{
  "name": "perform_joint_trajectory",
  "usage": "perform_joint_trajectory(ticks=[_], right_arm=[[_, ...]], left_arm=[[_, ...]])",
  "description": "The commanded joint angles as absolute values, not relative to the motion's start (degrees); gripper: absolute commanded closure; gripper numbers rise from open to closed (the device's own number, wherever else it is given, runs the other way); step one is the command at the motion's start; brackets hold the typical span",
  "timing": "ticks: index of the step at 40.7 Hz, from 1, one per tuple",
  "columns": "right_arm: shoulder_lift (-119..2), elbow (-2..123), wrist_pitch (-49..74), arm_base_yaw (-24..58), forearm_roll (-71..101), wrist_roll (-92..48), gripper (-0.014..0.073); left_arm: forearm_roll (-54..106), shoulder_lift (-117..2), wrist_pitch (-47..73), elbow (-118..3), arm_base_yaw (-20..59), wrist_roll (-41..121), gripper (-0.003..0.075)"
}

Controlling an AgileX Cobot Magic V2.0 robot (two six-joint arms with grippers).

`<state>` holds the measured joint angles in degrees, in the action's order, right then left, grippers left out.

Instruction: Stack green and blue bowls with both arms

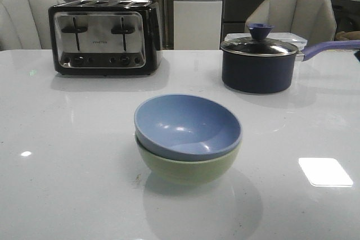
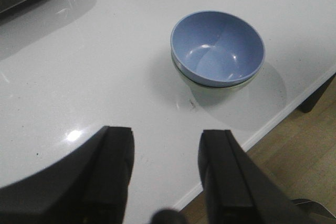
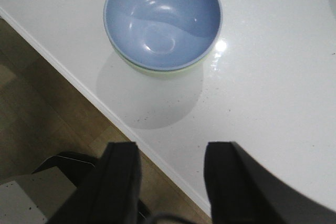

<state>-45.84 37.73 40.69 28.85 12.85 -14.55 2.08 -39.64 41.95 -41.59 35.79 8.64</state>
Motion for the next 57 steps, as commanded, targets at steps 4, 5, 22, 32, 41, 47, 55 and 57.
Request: perform_joint_trajectory(ticks=[4,5,22,32,41,47,55,57], right_arm=[[-45.35,39.00,36.94,28.81,11.89,-14.45,0.0365],[-45.35,39.00,36.94,28.81,11.89,-14.45,0.0391],[-45.35,39.00,37.05,28.81,11.89,-14.45,0.0540],[-45.35,39.00,37.05,28.81,11.89,-14.45,0.0540],[-45.35,39.00,37.05,28.81,11.89,-14.45,0.0540],[-45.35,39.00,37.05,28.81,11.89,-14.45,0.0540],[-45.35,39.00,37.05,28.81,11.89,-14.45,0.0540],[-45.35,39.00,37.05,28.81,11.89,-14.45,0.0540]], left_arm=[[2.22,-39.42,37.46,-43.09,36.23,8.52,0.0473],[2.22,-39.42,37.46,-43.09,36.23,8.52,0.0495],[2.22,-39.42,37.04,-43.09,36.23,8.52,0.0624],[2.22,-39.42,37.04,-43.09,36.23,8.52,0.0624],[0.94,-36.86,36.52,-42.98,34.21,8.62,0.0624],[0.88,-30.20,33.64,-40.80,23.90,8.62,0.0624],[1.18,-18.79,20.55,-28.61,11.88,8.62,0.0625],[2.15,-15.69,17.93,-25.00,9.37,8.62,0.0626]])
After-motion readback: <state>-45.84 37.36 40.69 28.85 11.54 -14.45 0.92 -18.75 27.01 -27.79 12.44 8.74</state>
